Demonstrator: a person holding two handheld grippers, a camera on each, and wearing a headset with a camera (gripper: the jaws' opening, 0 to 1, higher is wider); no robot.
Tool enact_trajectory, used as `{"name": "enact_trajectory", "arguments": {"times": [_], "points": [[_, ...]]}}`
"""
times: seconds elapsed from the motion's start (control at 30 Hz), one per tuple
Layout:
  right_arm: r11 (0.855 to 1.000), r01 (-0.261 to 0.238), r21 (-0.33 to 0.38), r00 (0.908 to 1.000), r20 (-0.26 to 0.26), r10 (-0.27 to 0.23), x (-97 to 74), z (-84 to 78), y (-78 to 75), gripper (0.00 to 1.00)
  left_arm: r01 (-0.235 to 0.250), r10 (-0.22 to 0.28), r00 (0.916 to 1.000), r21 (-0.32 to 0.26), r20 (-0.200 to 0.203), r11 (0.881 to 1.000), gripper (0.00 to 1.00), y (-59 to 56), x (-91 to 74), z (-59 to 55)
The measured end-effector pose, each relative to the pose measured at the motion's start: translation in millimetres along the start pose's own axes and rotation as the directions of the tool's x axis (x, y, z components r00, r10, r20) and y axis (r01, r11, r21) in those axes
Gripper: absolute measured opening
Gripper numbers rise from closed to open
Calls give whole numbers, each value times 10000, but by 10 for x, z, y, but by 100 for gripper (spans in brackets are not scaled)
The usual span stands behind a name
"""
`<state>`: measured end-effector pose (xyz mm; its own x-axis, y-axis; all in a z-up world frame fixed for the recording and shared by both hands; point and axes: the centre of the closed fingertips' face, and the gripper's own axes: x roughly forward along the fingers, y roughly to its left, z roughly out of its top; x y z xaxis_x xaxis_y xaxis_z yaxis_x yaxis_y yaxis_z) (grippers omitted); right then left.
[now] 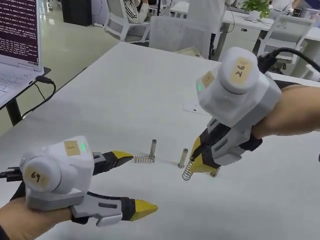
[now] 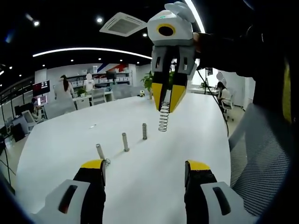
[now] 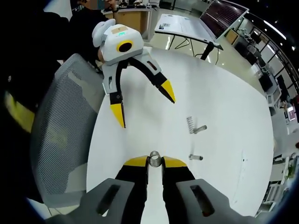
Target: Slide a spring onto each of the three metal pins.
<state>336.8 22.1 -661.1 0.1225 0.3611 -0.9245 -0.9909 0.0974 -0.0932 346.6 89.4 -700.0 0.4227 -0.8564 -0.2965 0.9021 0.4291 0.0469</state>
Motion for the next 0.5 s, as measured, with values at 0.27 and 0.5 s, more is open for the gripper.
{"name": "enact_trajectory", "arguments": {"times": [0.27,0.5], "points": [[9999,51,129,10000,-4,-51,-41,-20,-74,8,-331,329,9994,-181,-130,9993,68,85,-93,-97],[9992,290,283,9995,89,-292,-135,-11,-207,8,-579,577,9983,-250,-92,9980,68,146,-162,-108]]}}
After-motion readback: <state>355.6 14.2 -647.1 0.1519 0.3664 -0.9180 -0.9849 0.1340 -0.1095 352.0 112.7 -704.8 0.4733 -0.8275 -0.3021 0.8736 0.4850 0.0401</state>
